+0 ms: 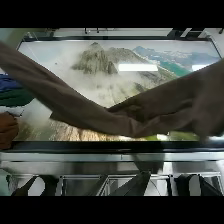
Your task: Fold the shirts.
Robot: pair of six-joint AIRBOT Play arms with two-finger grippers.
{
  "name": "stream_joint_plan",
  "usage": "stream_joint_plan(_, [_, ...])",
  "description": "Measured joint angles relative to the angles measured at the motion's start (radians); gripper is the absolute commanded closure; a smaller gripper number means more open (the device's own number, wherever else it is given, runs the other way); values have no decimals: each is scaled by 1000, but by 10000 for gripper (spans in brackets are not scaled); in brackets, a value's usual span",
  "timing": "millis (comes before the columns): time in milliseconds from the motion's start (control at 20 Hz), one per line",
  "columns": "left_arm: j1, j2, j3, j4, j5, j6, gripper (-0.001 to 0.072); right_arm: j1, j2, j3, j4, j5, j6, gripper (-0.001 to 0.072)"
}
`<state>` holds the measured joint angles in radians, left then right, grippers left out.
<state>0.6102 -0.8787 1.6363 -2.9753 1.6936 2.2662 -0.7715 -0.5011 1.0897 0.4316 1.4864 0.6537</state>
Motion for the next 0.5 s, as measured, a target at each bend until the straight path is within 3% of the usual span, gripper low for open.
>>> stream_joint_plan(250, [-73,-54,169,47,-10,-106,680,-125,-14,247,-132,-90,54,686])
stream_joint_plan(500, [-80,-163,31,111,-14,-153,680,-85,-177,243,-365,-98,116,686])
